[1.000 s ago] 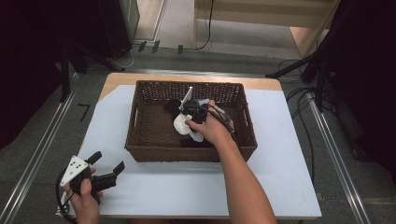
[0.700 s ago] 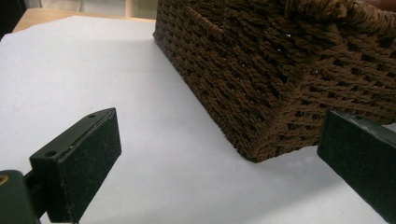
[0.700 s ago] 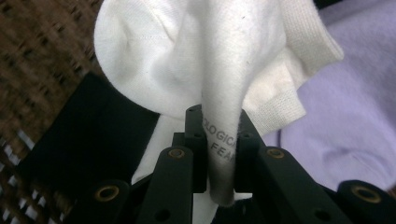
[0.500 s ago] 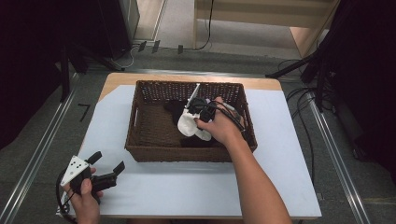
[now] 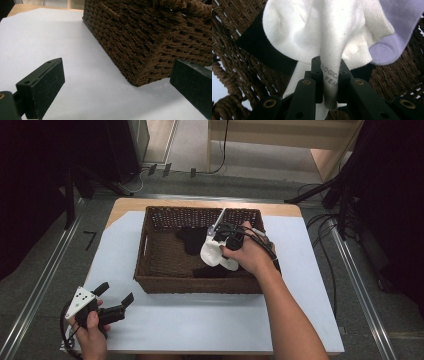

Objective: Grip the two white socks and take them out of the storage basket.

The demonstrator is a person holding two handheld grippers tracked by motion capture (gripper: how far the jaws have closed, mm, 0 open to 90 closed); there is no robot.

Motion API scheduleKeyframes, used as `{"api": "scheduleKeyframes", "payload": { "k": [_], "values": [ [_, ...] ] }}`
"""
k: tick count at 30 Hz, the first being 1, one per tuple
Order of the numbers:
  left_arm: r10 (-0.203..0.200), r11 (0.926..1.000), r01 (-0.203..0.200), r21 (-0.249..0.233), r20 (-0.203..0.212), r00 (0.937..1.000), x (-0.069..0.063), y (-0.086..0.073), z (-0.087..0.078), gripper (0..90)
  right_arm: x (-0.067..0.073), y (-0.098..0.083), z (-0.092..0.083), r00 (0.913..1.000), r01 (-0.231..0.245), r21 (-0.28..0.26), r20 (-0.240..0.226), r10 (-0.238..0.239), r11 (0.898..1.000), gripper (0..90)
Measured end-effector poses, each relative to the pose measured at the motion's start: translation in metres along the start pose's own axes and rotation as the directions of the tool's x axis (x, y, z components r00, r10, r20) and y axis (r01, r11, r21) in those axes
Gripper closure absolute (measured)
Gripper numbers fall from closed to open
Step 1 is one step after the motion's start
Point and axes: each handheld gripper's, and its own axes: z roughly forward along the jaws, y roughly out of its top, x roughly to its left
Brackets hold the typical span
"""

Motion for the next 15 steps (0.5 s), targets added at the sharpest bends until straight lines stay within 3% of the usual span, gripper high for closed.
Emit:
{"api": "scheduleKeyframes", "payload": {
  "k": [15],
  "values": [
    [0.0, 1.0, 0.0, 0.0, -0.001, 1.0, 0.0, 0.0, 0.0, 0.5, -0.007, -0.013, -0.019, 0.9998, -0.009, 0.001, 0.016, 0.009, 1.0, 80.7]
  ]
}}
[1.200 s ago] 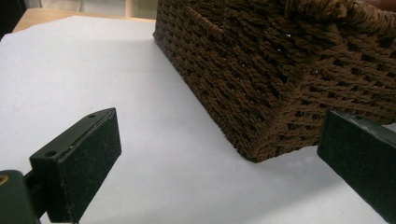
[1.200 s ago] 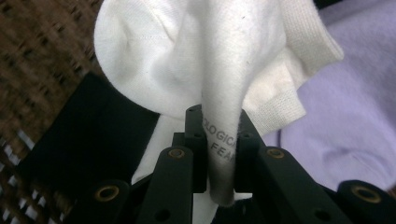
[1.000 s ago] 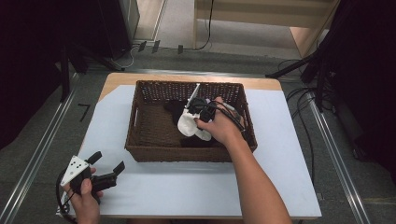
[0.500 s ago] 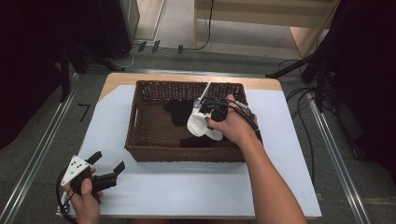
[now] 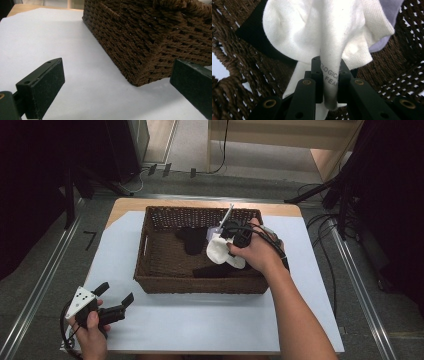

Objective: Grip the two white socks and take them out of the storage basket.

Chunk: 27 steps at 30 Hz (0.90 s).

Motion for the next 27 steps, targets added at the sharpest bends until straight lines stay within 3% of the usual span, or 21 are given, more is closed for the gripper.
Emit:
{"api": "scheduleKeyframes", "payload": {
  "k": [27],
  "values": [
    [0.005, 1.0, -0.005, 0.002, 0.0, 1.0, 0.0, 0.0, 0.0, 0.5, -0.014, -0.018, -0.05, 0.9985, -0.037, -0.033, 0.04, 0.038, 0.999, 80.8]
  ]
}}
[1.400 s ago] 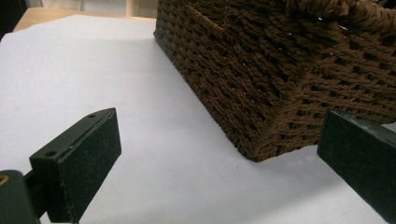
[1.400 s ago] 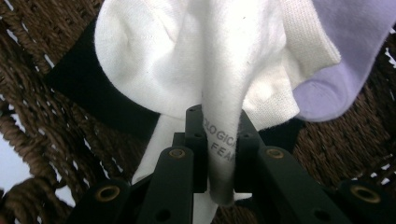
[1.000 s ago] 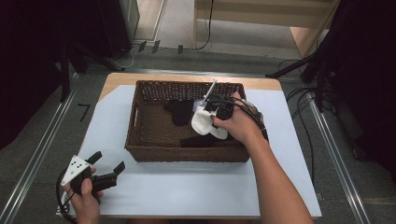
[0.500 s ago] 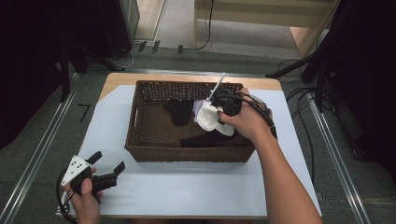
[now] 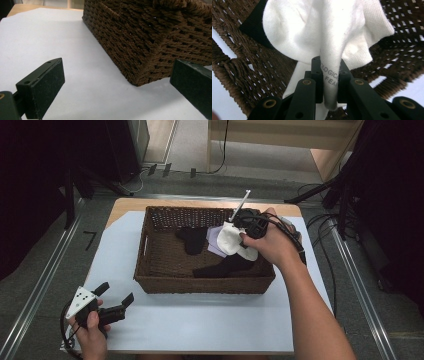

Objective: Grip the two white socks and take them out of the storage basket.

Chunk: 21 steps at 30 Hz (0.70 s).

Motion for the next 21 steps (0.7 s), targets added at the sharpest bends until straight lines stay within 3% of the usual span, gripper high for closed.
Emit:
{"api": "scheduleKeyframes", "payload": {
  "k": [21],
  "values": [
    [0.002, 1.0, -0.002, -0.007, -0.002, 1.0, 0.0, 0.0, 0.0, 0.5, -0.022, -0.027, -0.025, 0.9972, -0.055, -0.005, 0.049, 0.055, 0.998, 80.8]
  ]
}}
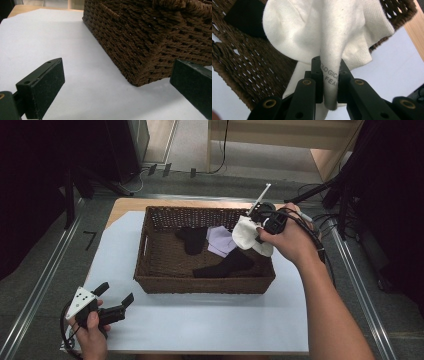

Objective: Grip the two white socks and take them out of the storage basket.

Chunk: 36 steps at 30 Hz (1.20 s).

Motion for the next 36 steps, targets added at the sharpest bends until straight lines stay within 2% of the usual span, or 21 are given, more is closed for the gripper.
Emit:
{"api": "scheduleKeyframes", "payload": {
  "k": [9, 13, 15, 30, 36],
  "values": [
    [0.001, 1.0, -0.001, 0.001, -0.001, 1.0, 0.0, 0.0, 0.0, 0.5, -0.016, -0.022, -0.01, 0.9988, -0.046, -0.009, 0.018, 0.046, 0.999, 80.8],
    [0.0, 1.0, 0.0, 0.0, -0.001, 1.0, 0.0, 0.0, 0.0, 0.5, -0.021, -0.031, -0.01, 0.9971, -0.073, -0.004, 0.022, 0.073, 0.997, 80.8],
    [0.001, 1.0, -0.001, 0.001, -0.002, 1.0, 0.0, 0.0, 0.0, 0.5, -0.024, -0.036, -0.01, 0.9972, -0.069, -0.009, 0.027, 0.07, 0.998, 80.8],
    [0.004, 1.0, -0.004, 0.008, -0.003, 1.0, 0.0, 0.0, 0.0, 0.5, -0.04, -0.064, -0.012, 0.9914, -0.127, -0.013, 0.033, 0.127, 0.992, 80.8],
    [0.005, 1.0, -0.005, 0.008, -0.004, 1.0, 0.0, 0.0, 0.0, 0.5, -0.046, -0.077, -0.006, 0.9874, -0.154, -0.002, 0.037, 0.154, 0.988, 80.8]
  ]
}}
